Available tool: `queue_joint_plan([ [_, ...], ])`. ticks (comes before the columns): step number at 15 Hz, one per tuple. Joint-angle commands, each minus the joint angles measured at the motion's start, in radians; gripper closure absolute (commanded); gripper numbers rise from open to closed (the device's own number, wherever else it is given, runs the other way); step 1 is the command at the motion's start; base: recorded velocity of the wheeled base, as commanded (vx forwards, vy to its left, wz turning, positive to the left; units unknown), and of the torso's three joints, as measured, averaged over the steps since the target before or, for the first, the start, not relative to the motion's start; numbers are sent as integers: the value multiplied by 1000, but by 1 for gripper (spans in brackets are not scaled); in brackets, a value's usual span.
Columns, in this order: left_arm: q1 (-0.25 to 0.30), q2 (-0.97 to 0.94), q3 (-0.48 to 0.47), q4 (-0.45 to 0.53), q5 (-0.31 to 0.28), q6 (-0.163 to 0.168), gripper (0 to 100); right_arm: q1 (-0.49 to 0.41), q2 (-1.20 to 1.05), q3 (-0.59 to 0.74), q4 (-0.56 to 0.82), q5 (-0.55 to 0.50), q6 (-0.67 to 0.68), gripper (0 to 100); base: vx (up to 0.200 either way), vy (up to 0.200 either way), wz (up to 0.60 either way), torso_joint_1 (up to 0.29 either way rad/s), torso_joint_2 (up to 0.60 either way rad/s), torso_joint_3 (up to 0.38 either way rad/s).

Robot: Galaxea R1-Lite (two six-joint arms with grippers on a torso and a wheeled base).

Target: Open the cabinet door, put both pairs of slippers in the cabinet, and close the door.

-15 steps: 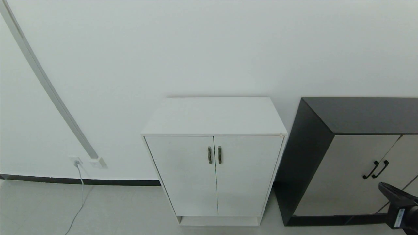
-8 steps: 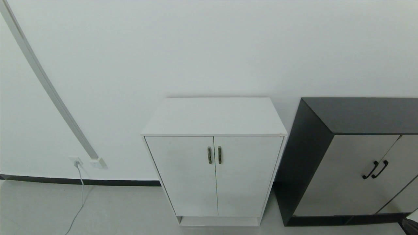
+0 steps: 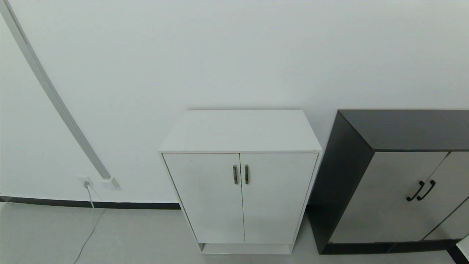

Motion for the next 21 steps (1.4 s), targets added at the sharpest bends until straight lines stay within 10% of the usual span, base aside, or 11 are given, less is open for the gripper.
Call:
queue_joint_plan([
  [1,0,0,0,0,0,0,100,1,-32,3,6,7,-3,100,0,0,0,0,0,0],
  [21,0,0,0,0,0,-2,100,-290,-393,5,29,7,22,100,0,0,0,0,0,0],
])
